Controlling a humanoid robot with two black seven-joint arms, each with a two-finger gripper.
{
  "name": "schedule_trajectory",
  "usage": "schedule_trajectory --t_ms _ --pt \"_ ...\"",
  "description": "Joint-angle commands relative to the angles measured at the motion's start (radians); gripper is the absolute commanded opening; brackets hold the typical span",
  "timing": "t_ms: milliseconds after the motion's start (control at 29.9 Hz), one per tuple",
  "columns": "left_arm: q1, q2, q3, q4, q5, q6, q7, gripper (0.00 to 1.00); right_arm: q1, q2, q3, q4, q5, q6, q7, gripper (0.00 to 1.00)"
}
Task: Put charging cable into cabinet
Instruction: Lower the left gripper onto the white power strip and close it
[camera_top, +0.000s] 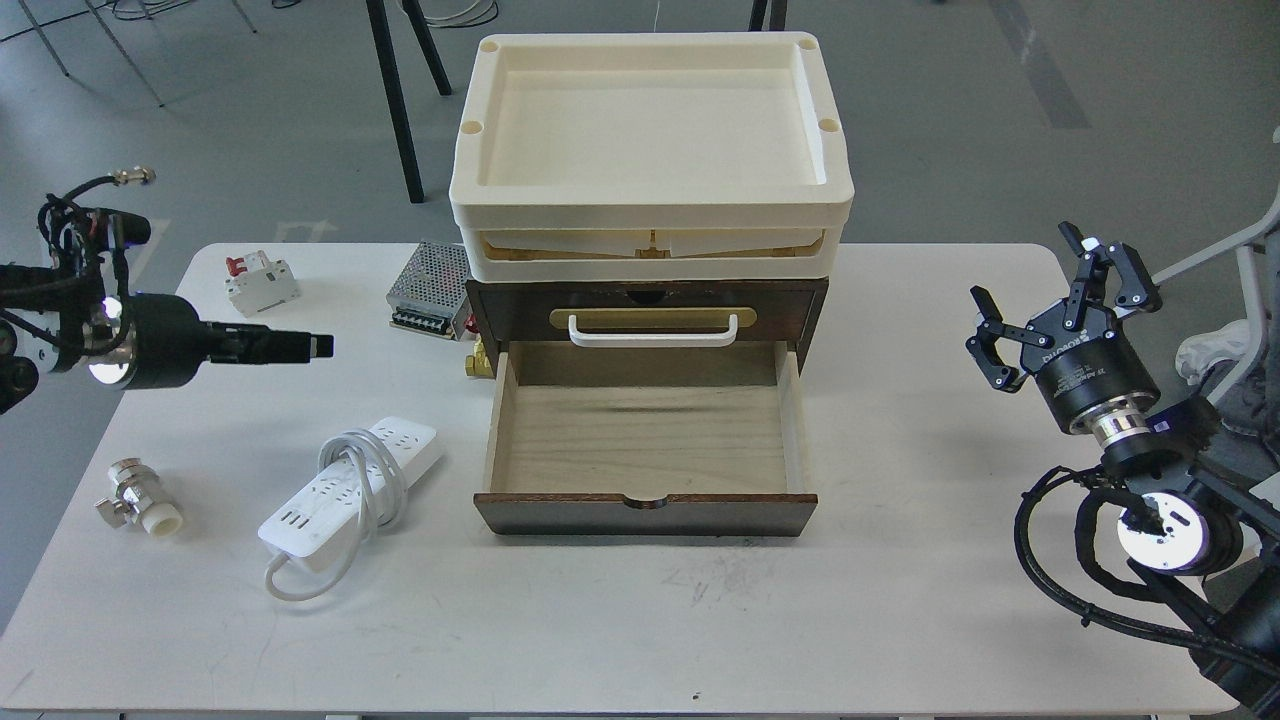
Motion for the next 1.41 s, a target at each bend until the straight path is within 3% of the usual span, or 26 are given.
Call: schedule_trajectory --t_ms 0,335,502,703,1071,1138,1171,1204,1372 --pt "0.033 0.011 0.103 -0.044 0.004 0.054 0.000 0.99 0.000 0.000 0.000 0.000 0.000 0.000 0.000 0.99" --pt "0.049 0.026 0.125 -0.090 0.006 0.100 0.000 0.99 0.000 0.000 0.000 0.000 0.000 0.000 0.000 0.99" --pt "0.056 -0.032 0.131 -0.090 0.007 0.143 0.000 0.98 0.000 0.000 0.000 0.000 0.000 0.000 0.000 0.99" --pt "0.061 -0.054 0.131 -0.086 0.033 0.200 0.000 0.87 0.000 0.000 0.002 0.000 0.000 -0.002 0.000 0.99" --pt "0.084 -0.093 0.131 -0.089 0.064 0.274 0.000 0.63 0.000 0.000 0.000 0.000 0.000 -0.002 0.000 0.99" --pt "0.086 -0.092 0.132 -0.089 0.064 0.297 0.000 0.49 0.000 0.000 0.000 0.000 0.000 -0.002 0.000 0.99" --pt "0.087 -0.092 0.132 -0.089 0.064 0.304 0.000 0.31 0.000 0.000 0.000 0.000 0.000 -0.002 0.000 0.99" --pt "0.089 -0.090 0.132 -0.090 0.064 0.306 0.000 0.22 0.000 0.000 0.000 0.000 0.000 -0.002 0.000 0.99" --pt "0.083 -0.087 0.129 -0.090 0.064 0.312 0.000 0.18 0.000 0.000 0.000 0.000 0.000 -0.002 0.000 0.99"
